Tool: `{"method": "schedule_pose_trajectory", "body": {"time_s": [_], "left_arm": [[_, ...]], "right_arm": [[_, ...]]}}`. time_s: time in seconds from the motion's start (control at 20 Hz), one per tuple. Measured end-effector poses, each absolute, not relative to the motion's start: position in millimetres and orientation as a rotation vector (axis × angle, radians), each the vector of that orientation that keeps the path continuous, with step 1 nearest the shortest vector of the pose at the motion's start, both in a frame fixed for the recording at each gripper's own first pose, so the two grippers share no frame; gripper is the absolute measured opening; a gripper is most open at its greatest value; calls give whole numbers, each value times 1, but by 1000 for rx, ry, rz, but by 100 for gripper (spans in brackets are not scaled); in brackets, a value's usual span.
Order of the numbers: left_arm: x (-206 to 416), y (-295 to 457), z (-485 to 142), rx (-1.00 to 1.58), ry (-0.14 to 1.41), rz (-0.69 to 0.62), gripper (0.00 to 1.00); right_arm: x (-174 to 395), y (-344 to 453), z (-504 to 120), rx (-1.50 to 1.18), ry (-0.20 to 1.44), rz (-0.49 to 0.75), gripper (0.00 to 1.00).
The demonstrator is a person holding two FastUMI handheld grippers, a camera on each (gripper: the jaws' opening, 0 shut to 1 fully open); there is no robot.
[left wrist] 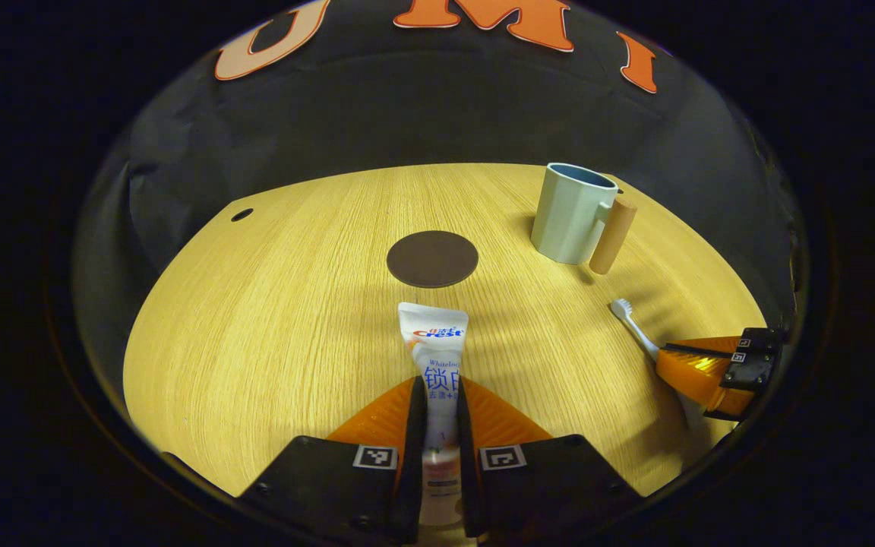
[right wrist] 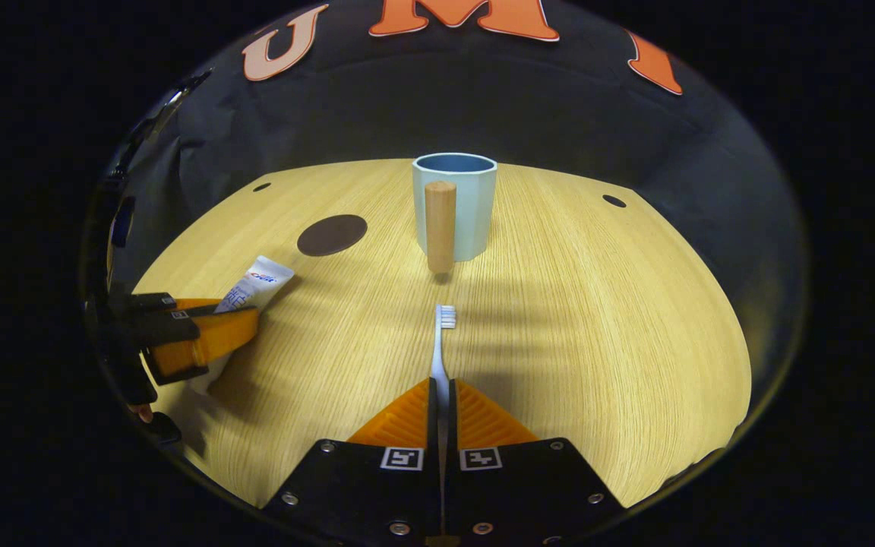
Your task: Put the toothbrush and toothpaste on the desktop into the cup, then pick up the cup and place it on the coaster on the desktop.
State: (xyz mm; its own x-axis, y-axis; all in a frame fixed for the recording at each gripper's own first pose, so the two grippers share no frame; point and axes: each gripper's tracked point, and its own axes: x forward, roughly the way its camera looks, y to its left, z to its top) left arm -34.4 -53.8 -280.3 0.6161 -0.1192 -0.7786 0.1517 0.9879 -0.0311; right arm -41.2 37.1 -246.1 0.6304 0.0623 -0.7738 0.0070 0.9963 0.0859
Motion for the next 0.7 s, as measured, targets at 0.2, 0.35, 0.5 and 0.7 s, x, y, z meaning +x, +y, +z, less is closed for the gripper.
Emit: {"method": "schedule_pose_trajectory", "body": {"time_s": [0.2,0.35,0.5,0.7], "left_arm": [[-36,-52,-278,16,894,-158,16],[-35,-51,-277,12,886,-147,16],[-34,-49,-270,22,851,-142,17],[-33,-48,-263,21,840,-141,16]], "right_arm": [[-29,33,-235,81,831,34,3],[-20,27,-226,50,783,40,3],[-14,29,-218,71,735,57,3],[-2,37,-196,128,664,94,3]]}}
